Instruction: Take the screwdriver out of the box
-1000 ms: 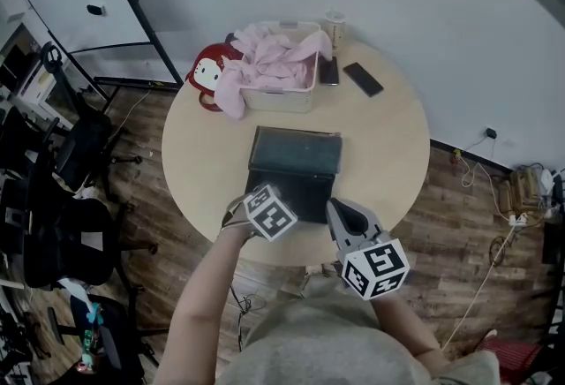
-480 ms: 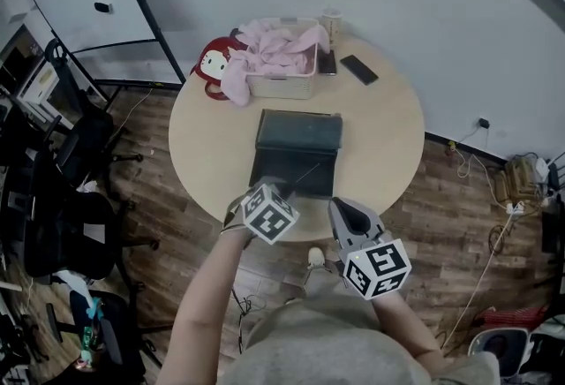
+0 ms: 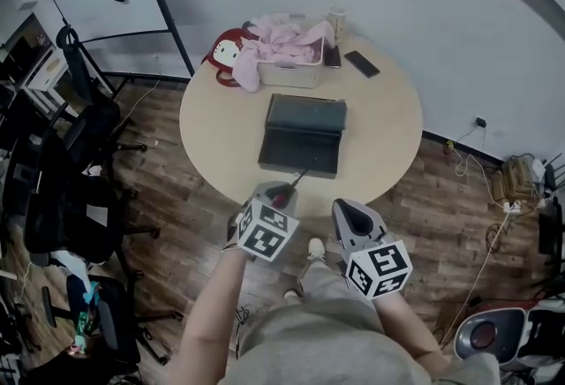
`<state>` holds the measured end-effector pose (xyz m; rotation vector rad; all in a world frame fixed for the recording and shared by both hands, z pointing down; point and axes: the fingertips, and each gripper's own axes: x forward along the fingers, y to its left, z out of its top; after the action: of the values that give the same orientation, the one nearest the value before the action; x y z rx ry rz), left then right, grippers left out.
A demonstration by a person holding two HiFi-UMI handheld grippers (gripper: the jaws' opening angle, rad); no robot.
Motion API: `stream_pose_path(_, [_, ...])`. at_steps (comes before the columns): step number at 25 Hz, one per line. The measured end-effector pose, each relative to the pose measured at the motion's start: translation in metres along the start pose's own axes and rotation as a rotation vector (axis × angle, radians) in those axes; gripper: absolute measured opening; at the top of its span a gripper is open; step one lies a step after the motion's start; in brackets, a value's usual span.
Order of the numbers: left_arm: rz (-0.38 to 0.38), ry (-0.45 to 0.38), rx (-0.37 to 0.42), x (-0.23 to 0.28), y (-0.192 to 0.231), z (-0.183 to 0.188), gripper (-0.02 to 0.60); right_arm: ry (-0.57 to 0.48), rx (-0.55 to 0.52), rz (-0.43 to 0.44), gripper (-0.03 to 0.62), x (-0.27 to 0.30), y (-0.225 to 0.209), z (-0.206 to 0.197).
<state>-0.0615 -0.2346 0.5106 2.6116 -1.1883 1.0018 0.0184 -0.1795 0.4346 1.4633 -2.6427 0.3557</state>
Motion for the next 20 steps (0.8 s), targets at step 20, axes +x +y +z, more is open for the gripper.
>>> stream_pose_path(20, [0.147,-0.416,-0.443,-0.152,-0.017,-0.011,0.052,0.010,-0.028,0.061,0.002,-0.036,0.067,-0.021])
